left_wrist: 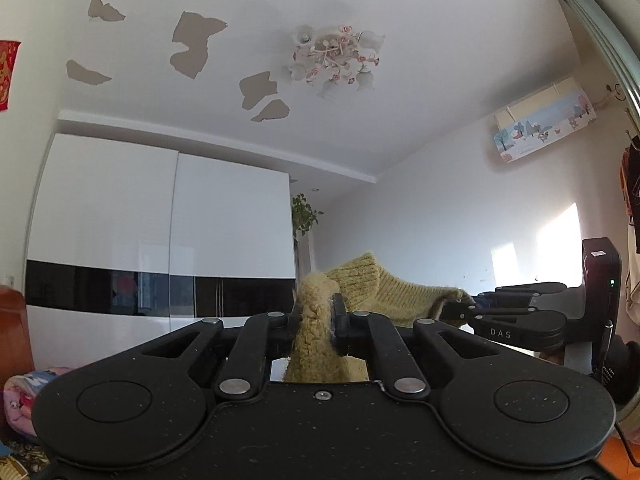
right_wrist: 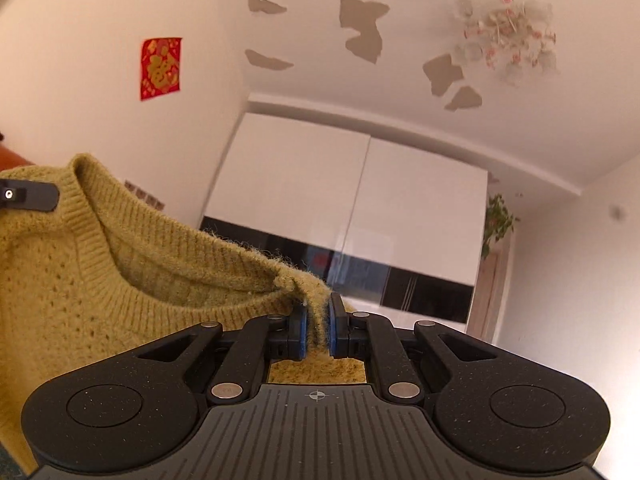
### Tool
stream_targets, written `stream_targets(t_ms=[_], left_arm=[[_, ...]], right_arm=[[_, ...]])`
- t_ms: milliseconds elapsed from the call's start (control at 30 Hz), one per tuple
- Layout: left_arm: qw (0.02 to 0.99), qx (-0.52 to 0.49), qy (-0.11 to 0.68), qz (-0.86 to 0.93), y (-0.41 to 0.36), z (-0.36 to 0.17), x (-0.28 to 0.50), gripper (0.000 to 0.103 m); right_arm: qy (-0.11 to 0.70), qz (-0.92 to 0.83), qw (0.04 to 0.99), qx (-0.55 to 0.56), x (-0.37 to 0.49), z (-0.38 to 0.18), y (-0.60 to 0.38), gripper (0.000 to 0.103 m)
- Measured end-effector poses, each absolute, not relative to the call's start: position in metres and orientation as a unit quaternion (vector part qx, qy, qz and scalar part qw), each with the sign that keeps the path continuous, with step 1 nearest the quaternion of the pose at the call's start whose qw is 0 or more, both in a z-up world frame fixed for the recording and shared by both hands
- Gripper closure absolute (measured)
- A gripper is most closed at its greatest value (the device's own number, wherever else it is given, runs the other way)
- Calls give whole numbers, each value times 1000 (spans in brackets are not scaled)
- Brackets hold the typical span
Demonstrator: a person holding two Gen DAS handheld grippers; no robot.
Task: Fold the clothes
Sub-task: 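Hold the vest with both grippers and lower it toward the bed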
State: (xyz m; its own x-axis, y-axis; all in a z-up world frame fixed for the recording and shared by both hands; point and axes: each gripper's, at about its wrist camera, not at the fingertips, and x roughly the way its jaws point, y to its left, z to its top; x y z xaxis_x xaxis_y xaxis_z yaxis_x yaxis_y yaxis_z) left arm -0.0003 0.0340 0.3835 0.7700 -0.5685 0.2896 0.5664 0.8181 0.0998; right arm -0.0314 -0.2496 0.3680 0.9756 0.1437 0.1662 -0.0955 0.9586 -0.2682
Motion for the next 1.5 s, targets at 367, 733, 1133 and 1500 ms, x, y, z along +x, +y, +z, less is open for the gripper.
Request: stream_targets(t_ms=[367, 733, 1133, 1500], left_arm=[[940, 0, -171, -295, 53, 372, -8, 95], [971, 5, 35, -236, 41, 216, 160, 96], [963, -42, 224, -144, 26, 62, 353, 97], [962, 12, 261, -76, -4, 41, 479, 97]], right_arm=[[-82, 69, 980, -166, -28, 365, -223, 95], [118, 72, 977, -160, 137, 224, -219, 95], [292, 98, 943, -129, 340, 53, -222, 95], [315, 104, 927, -173, 457, 22, -205, 95]])
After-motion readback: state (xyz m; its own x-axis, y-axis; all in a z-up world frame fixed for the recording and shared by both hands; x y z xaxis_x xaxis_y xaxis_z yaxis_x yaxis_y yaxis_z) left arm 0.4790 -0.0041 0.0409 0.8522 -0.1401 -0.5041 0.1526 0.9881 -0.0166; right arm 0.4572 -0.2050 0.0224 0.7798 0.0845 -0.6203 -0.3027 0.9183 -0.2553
